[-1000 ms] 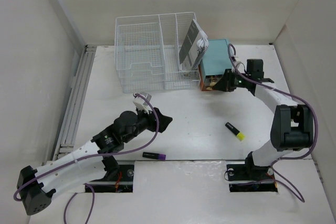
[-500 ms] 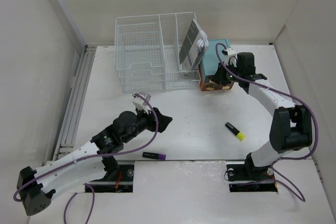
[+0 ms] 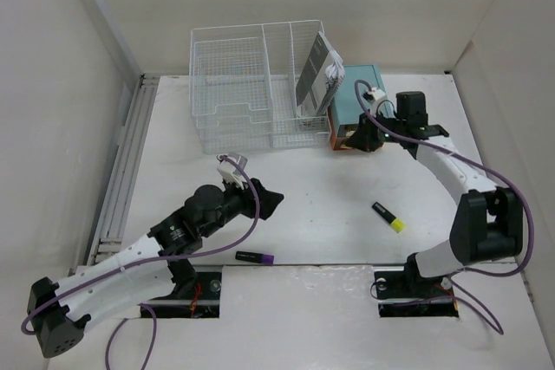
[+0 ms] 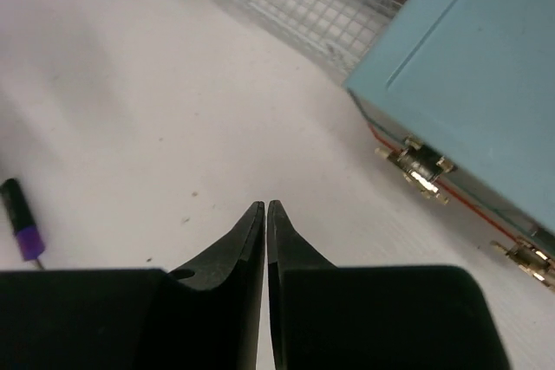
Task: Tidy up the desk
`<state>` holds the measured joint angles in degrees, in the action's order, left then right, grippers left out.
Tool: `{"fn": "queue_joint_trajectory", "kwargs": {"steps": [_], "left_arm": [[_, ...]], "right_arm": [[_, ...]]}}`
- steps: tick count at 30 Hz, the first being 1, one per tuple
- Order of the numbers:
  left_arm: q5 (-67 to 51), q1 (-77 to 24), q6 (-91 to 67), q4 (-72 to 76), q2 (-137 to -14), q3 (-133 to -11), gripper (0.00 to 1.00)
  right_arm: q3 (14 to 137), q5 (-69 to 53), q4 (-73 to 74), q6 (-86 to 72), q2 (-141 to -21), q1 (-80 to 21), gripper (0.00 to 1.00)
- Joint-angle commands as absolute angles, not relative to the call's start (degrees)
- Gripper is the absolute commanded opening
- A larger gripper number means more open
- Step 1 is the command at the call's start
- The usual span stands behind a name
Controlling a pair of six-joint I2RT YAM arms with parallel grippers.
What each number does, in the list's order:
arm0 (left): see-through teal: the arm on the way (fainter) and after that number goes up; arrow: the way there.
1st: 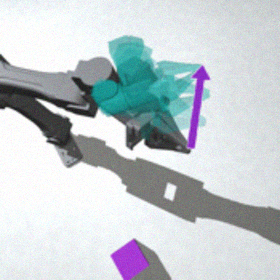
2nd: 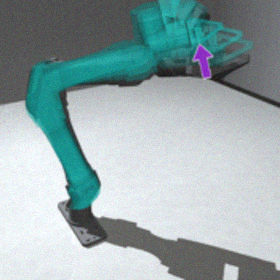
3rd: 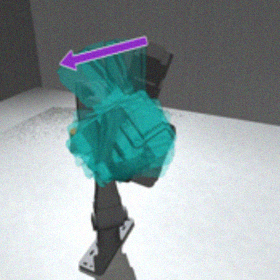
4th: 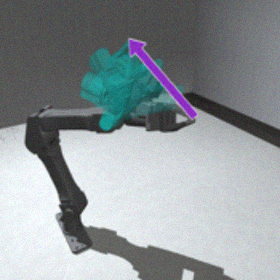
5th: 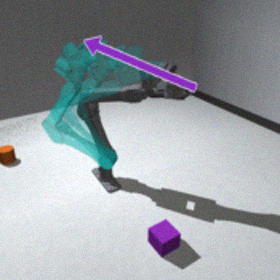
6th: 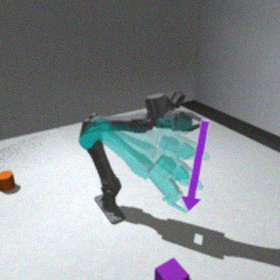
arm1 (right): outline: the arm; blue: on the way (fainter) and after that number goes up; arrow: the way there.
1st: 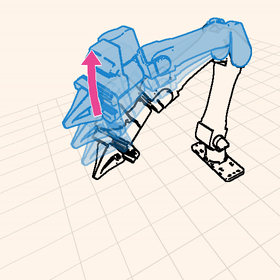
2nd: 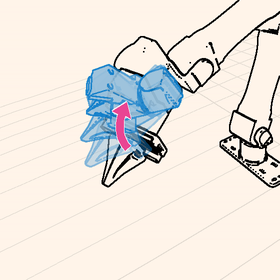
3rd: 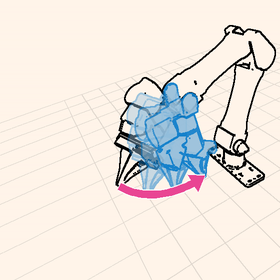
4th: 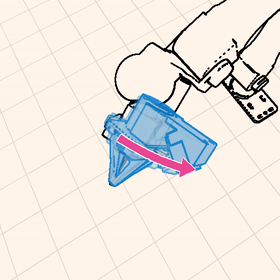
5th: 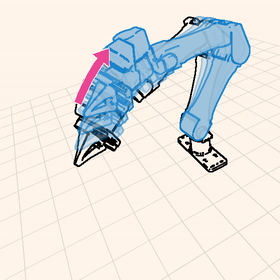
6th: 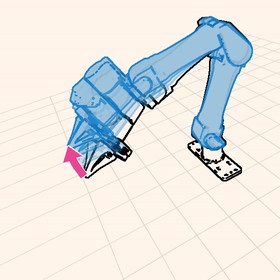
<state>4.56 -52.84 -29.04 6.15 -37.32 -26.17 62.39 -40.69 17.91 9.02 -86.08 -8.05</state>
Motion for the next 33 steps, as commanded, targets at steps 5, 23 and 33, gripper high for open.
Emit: {"fn": "queue_joint_trajectory", "kwargs": {"steps": [5, 23, 33], "left_arm": [[3.87, -53.09, -29.36, 8.26, -36.47, -25.66, 0.63], [3.87, -53.09, -28.31, 9.40, -38.14, -26.81, 0.63], [3.87, -53.09, -28.30, 9.93, -38.67, -26.81, 0.63]], "right_arm": [[54.07, -57.38, 9.28, -5.50, -81.73, 6.82, 0.16], [49.22, -49.22, -4.82, -19.67, -99.84, 13.88, 0.57], [45.27, -47.12, -22.03, -30.14, -102.14, 13.89, 0.57]]}}
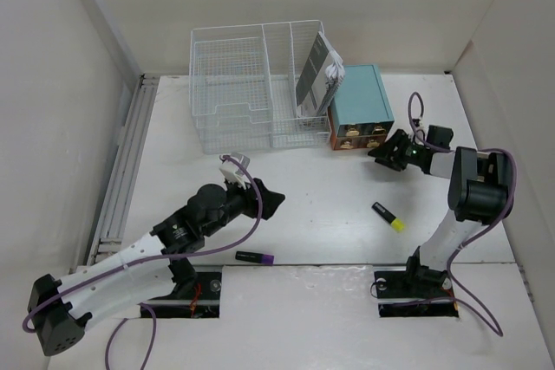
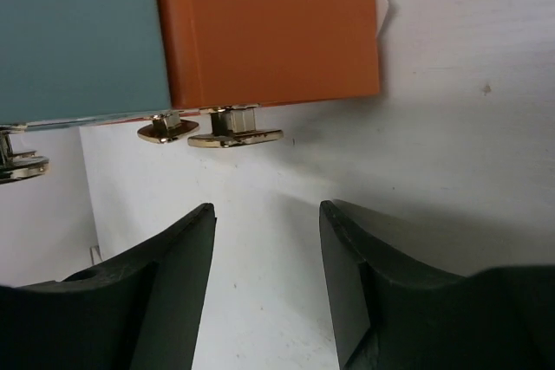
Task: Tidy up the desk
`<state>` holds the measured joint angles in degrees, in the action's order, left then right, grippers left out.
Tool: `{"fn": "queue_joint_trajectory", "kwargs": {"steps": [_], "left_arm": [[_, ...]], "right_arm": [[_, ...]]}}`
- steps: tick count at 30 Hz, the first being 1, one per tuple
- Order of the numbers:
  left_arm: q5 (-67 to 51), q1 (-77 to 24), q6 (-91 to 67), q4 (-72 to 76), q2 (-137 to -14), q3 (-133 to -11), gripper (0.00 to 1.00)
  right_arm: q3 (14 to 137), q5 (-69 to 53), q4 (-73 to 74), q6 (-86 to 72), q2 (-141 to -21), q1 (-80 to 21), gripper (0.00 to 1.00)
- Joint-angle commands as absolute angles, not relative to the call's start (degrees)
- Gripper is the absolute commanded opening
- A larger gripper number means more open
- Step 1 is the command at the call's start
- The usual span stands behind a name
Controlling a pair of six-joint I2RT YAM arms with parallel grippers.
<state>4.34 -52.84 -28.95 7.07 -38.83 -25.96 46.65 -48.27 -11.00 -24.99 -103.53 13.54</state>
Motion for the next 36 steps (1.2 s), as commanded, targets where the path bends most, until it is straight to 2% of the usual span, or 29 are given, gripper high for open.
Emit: {"fn": "queue_joint_trajectory", "kwargs": {"steps": [1, 10, 27, 30, 36], "left_arm": [[3.87, -53.09, -28.30, 9.93, -38.67, -26.81, 0.63], [3.87, -53.09, -27.77, 10.46, -39.20, -26.81, 0.63], [4.39, -53.09, -27.77, 9.85, -39.20, -26.81, 0.63], [4.92, -53.09, -27.77, 9.84, -39.20, -26.81, 0.63], [4.92, -53.09, -27.77, 9.84, -38.68, -26.81, 0.63]], "right_arm": [[44.57, -47.11, -23.37, -31.89, -102.13, 13.89, 0.57], [43.24, -45.89, -35.41, -38.14, -105.02, 13.36, 0.56], [46.58, -41.92, -39.37, -40.34, -109.78, 10.64, 0.56], [46.58, -41.40, -39.38, -40.34, -110.30, 10.63, 0.49], [44.83, -39.81, -40.43, -40.34, -108.90, 10.63, 0.31]]}}
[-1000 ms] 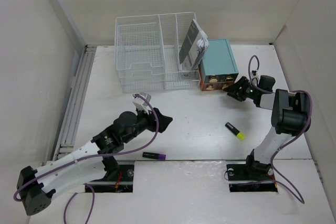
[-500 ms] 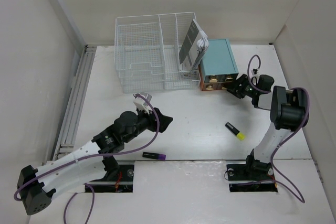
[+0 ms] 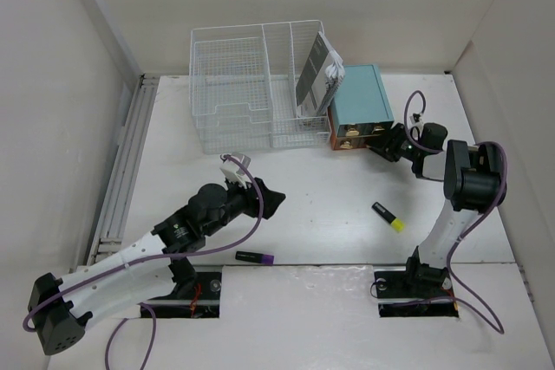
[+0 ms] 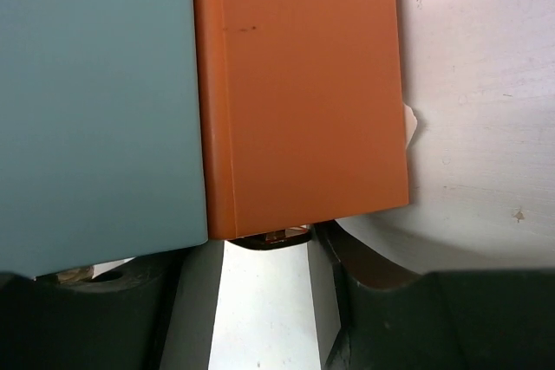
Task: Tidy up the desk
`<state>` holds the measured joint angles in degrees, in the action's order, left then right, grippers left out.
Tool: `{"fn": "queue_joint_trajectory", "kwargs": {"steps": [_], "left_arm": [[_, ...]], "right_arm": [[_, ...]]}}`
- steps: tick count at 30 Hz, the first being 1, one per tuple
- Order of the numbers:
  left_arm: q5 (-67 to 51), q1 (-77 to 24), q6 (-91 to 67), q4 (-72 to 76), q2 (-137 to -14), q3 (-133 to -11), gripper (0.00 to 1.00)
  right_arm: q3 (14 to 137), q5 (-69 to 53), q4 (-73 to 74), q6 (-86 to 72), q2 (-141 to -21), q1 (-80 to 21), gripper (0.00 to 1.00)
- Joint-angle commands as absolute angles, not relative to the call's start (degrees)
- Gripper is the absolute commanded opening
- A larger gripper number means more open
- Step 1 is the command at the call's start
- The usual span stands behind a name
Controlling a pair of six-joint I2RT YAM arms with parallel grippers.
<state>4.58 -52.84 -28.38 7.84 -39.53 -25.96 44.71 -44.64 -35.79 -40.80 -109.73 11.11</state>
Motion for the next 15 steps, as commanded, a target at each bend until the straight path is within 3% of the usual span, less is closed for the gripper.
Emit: {"fn": "queue_joint_trajectory", "kwargs": {"steps": [1, 15], "left_arm": [[4.92, -53.09, -27.77, 9.84, -38.67, -26.81, 0.63], [-0.69, -53.09, -27.77, 19.50, -47.80, -27.33, 0.63]], "right_arm": [[44.82, -39.81, -40.43, -40.34, -108.29, 10.63, 0.28], [40.61, -41.39, -33.32, -35.78, -102.40, 11.69, 0.25]]}}
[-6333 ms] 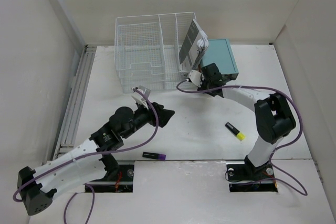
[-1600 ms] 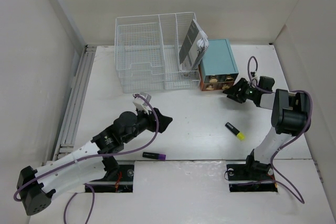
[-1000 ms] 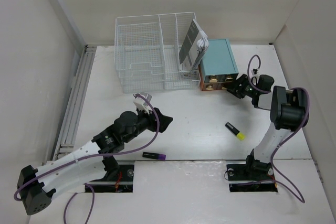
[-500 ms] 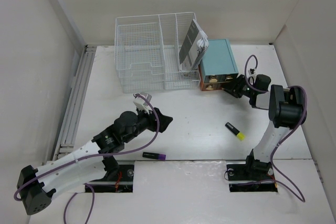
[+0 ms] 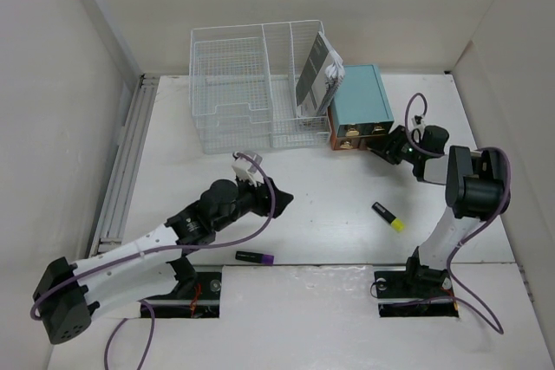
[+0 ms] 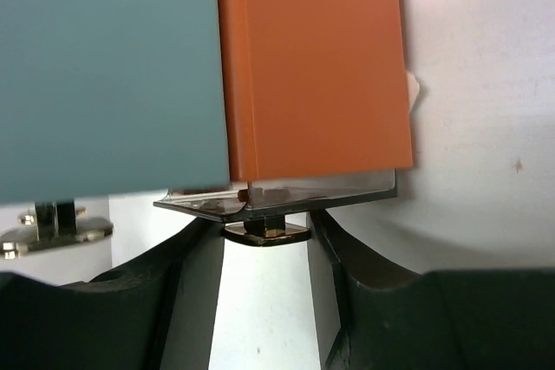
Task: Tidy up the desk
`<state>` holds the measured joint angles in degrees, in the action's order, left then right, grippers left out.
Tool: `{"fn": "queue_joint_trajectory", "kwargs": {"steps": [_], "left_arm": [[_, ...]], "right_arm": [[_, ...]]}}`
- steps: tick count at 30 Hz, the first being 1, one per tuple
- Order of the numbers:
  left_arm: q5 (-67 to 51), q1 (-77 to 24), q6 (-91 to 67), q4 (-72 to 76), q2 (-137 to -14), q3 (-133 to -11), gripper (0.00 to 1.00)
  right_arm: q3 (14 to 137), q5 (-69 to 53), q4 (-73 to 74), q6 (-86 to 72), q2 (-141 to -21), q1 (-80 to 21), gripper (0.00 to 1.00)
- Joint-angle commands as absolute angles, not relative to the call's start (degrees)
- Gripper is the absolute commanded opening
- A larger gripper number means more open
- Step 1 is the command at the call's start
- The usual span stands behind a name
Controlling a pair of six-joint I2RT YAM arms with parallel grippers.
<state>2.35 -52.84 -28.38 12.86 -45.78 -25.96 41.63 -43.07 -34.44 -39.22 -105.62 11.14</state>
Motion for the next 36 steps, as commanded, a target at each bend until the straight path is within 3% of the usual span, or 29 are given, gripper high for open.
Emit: {"fn": "queue_joint_trajectory", "kwargs": {"steps": [1, 11, 36], "left_arm": [[-0.70, -53.09, -28.30, 20.38, -48.60, -27.33, 0.63], [-2.29, -53.09, -27.60, 24.08, -54.31, -29.97, 0.63], [-1.23, -53.09, -26.46, 20.48, -50.36, -30.50, 0.63]], "right_arm": [[40.61, -41.40, -31.48, -35.25, -101.70, 12.21, 0.25], [38.50, -44.38, -19.17, -27.60, -98.44, 13.88, 0.25], [38.06, -42.98, 6.65, -13.72, -90.18, 16.08, 0.28]]}}
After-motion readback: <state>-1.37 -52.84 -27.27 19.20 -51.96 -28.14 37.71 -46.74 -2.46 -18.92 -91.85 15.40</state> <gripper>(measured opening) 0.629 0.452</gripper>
